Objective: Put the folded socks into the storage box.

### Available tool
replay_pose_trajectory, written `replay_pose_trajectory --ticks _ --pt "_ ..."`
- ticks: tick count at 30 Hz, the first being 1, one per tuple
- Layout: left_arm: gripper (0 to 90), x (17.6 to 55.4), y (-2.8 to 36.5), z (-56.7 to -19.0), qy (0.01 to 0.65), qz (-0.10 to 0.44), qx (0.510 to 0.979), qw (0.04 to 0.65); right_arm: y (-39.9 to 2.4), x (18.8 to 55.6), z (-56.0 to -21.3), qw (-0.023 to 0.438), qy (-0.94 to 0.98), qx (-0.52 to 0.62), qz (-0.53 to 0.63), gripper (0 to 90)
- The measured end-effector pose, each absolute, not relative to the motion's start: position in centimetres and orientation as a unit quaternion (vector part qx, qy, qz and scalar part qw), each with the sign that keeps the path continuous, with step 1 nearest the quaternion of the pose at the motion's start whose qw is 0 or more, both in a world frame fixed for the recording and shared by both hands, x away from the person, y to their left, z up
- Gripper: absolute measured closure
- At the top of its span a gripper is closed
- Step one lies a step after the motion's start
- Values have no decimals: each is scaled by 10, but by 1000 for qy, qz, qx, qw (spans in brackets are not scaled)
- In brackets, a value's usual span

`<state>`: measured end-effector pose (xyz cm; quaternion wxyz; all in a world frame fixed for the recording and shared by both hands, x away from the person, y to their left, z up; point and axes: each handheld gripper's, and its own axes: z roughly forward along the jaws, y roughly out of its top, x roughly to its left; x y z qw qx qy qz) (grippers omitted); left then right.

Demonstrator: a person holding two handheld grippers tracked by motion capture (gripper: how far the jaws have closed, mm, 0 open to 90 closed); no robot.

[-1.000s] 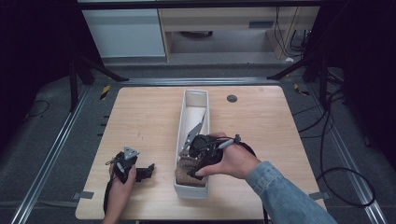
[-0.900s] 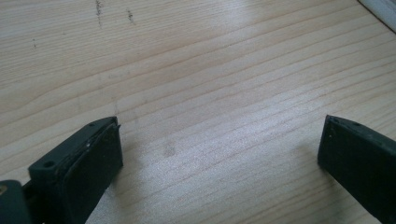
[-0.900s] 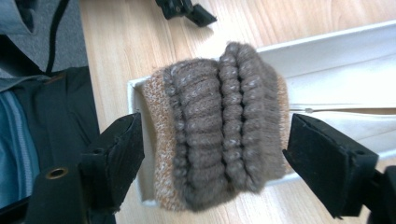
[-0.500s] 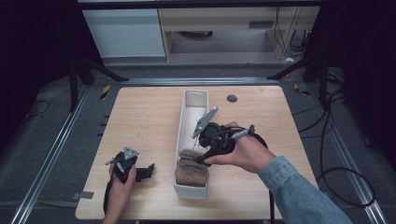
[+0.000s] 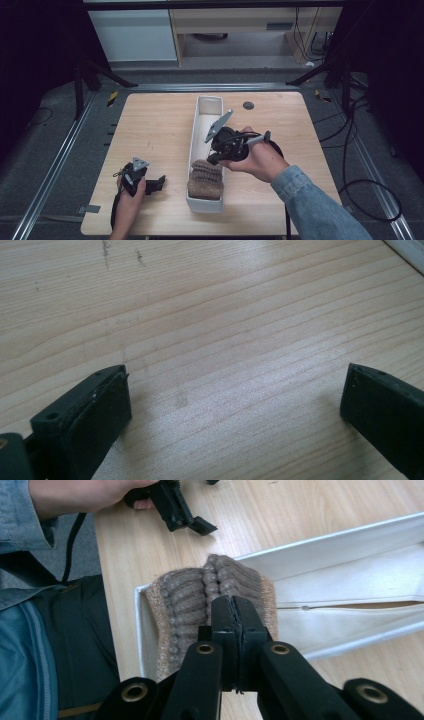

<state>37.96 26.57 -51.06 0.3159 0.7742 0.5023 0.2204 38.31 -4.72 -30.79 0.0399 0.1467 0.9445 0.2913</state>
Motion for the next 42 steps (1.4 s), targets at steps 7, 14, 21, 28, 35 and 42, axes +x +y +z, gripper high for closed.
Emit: replay_pose_trajectory --ticks 7,14,21,28,35,42 --pt "0 380 266 -511 502 221 774 316 -35 381 -320 22 951 132 279 900" --pt "0 380 266 -511 502 221 774 316 -29 380 -329 12 955 123 269 900" --pt "0 380 265 -511 503 221 773 318 -25 377 -339 2 956 117 268 900" --pt "0 380 265 -511 503 220 773 318 -24 376 -343 1 956 117 270 900" --pt "0 380 265 -511 503 220 773 318 -21 372 -353 -3 958 114 264 900" --pt "0 380 266 -511 503 220 773 317 -14 369 -376 -15 963 109 246 900"
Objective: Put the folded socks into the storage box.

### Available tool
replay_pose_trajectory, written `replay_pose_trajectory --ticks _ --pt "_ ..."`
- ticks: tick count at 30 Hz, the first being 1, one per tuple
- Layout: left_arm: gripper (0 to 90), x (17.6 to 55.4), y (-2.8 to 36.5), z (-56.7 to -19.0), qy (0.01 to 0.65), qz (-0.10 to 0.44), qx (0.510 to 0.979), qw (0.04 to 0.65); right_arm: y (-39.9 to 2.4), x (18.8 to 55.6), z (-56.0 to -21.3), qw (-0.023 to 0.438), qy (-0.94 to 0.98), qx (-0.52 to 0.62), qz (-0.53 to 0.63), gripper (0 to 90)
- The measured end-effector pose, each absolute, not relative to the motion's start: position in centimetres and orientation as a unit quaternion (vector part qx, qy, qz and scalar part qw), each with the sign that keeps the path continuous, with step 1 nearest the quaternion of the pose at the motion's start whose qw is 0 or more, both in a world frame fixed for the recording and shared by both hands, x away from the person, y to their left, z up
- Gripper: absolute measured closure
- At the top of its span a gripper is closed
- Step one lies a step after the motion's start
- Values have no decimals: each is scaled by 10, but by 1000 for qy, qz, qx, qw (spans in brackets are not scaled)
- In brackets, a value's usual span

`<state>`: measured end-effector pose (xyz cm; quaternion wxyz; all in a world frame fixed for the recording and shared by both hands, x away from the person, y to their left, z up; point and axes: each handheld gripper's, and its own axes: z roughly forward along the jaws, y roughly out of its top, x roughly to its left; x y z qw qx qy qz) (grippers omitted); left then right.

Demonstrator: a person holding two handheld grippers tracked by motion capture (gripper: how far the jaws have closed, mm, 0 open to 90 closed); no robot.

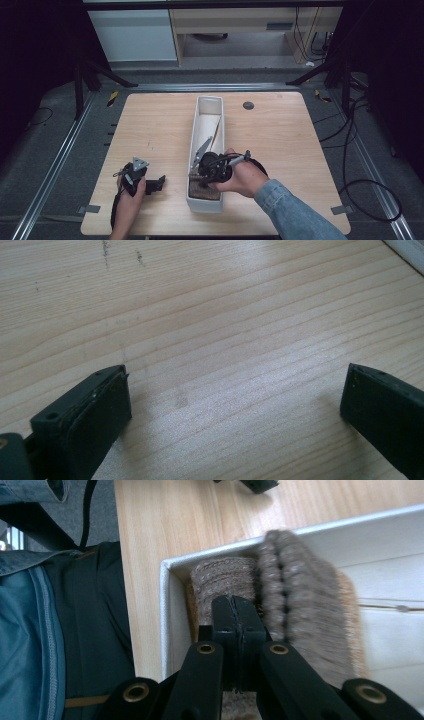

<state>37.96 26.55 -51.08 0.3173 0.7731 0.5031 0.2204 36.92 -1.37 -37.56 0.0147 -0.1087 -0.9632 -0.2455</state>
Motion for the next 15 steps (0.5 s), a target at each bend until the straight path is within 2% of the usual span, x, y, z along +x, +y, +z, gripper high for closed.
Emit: replay_pose_trajectory --ticks 15 --pt "0 380 265 -511 504 220 773 318 -11 363 -390 23 -966 -104 -234 900"
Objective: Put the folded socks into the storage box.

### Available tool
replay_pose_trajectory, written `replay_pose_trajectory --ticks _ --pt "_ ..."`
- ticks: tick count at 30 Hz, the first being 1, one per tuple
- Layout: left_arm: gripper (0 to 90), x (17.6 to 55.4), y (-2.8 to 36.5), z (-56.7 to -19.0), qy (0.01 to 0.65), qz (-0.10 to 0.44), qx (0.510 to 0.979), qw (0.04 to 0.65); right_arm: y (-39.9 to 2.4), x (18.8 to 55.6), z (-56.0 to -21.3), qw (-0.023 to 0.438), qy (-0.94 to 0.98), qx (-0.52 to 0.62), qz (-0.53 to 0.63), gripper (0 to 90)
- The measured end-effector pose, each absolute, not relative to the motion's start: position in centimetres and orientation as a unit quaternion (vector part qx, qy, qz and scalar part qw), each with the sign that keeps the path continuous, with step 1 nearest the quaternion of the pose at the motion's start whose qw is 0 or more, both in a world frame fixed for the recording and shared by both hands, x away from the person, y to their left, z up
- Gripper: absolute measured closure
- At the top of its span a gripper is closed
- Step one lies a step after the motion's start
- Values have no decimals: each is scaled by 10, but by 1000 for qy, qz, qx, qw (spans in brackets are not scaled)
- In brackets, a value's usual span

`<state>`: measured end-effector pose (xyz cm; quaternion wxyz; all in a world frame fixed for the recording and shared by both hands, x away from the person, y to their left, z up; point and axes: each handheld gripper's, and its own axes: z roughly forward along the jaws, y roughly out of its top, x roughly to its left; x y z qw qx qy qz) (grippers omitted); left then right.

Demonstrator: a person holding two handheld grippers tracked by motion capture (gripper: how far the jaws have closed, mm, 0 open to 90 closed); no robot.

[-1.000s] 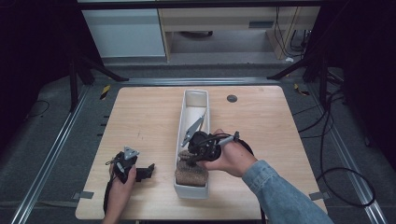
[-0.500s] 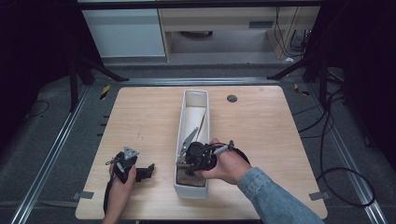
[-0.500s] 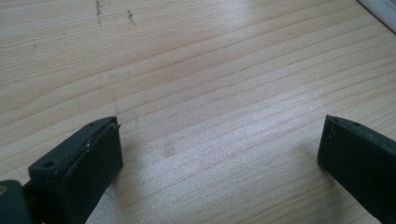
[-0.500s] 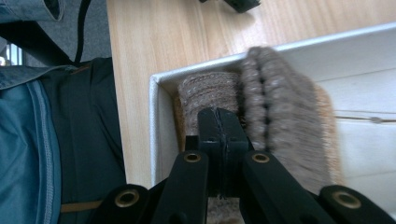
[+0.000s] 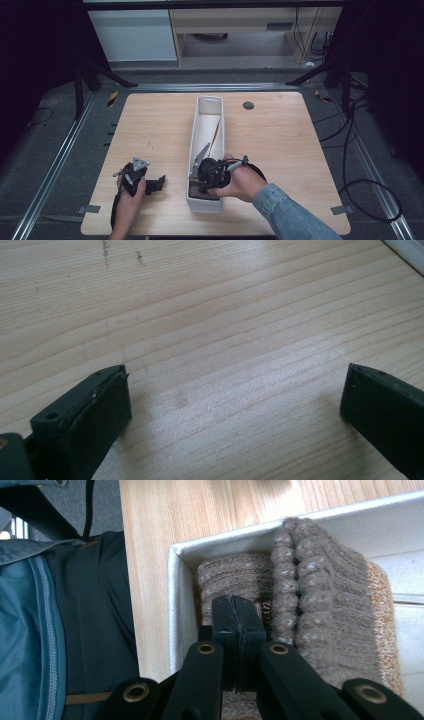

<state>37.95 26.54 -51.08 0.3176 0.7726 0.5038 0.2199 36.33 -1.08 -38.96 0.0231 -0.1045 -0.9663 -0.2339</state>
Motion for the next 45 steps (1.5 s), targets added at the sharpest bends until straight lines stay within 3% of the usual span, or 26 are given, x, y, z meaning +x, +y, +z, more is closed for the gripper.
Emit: replay_pose_trajectory --ticks 9,26,45 --pt "0 379 265 -511 504 220 772 318 -9 361 -397 31 -968 -101 -227 898" --pt "0 380 265 -511 503 220 773 318 -24 373 -364 -4 -958 -120 -261 900" --pt "0 379 265 -511 504 220 773 317 -19 369 -402 23 -967 -122 -221 900"
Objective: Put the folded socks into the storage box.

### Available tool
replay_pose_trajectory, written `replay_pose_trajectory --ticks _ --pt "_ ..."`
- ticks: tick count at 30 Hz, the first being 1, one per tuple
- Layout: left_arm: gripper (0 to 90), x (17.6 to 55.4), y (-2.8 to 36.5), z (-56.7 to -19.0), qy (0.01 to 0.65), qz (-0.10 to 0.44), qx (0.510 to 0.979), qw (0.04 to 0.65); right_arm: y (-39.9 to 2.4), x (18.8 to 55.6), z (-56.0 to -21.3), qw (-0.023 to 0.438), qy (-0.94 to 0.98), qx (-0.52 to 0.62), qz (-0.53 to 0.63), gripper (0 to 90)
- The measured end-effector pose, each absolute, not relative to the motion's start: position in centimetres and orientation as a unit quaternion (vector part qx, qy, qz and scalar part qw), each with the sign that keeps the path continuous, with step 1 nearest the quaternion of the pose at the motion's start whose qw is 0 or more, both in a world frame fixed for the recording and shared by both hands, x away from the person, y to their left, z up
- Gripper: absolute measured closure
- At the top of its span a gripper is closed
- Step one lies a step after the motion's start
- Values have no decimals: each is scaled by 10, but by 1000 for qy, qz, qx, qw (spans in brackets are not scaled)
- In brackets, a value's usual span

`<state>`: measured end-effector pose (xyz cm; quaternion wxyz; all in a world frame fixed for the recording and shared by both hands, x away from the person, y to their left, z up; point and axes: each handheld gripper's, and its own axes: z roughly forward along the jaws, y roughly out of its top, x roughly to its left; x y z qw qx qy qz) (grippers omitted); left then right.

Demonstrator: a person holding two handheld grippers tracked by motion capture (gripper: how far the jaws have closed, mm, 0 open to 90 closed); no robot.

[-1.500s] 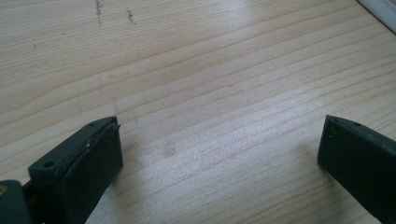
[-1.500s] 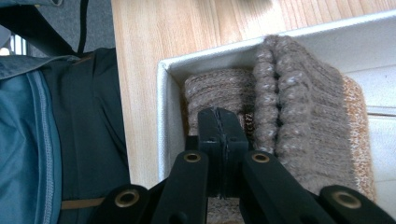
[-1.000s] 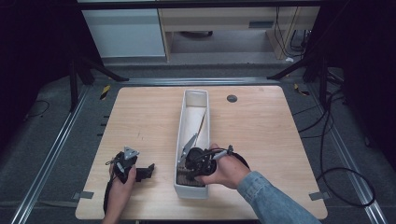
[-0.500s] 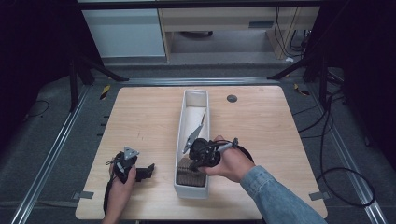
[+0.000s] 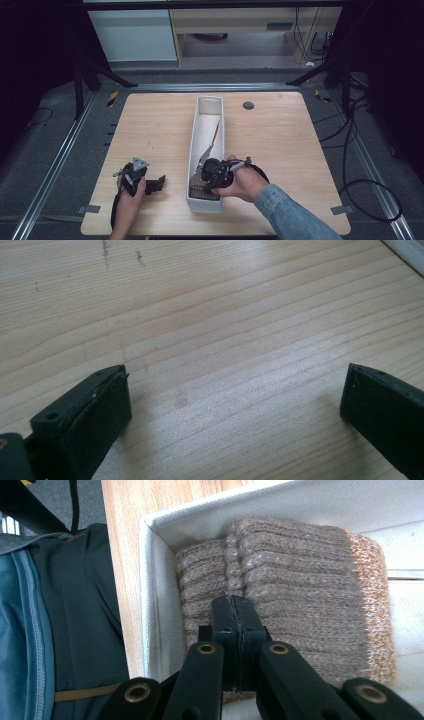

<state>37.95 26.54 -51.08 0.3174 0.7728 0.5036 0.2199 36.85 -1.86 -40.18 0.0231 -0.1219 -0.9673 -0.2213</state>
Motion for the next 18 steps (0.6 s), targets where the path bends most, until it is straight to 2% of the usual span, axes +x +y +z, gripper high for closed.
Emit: replay_pose_trajectory --ticks 18 --pt "0 380 265 -511 504 220 773 318 -26 369 -388 14 -963 -115 -244 900"
